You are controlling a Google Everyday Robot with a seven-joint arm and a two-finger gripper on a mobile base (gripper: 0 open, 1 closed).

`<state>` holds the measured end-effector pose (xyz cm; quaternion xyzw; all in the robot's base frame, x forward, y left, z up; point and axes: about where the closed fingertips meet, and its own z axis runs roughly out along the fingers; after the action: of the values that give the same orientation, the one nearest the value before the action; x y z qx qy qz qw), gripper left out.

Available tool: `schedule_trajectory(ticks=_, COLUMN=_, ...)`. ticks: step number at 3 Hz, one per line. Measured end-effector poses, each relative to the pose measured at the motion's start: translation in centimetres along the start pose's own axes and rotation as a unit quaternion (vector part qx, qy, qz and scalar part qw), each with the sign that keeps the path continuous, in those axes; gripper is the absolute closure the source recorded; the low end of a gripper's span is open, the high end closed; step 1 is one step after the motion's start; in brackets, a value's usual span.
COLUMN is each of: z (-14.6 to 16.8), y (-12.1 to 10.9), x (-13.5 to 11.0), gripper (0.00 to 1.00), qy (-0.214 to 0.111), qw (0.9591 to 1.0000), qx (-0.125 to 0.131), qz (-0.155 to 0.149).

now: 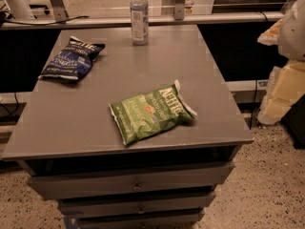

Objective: Pick blue plastic bottle

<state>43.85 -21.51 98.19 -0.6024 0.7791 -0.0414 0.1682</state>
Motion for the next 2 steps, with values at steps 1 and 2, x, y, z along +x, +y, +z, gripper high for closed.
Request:
schedule_trajectory(ticks=1, z=0.0, y=0.0, x=-0.1, gripper=0.0, qy=-0.001, qw=1.0, qx=0.001, qz=0.0)
schedule_trajectory(ticks=2, z=1.0, y=-1.3, x=-1.3, gripper=0.0, qy=-0.023, qw=0.9997, qx=0.01, qz=0.001)
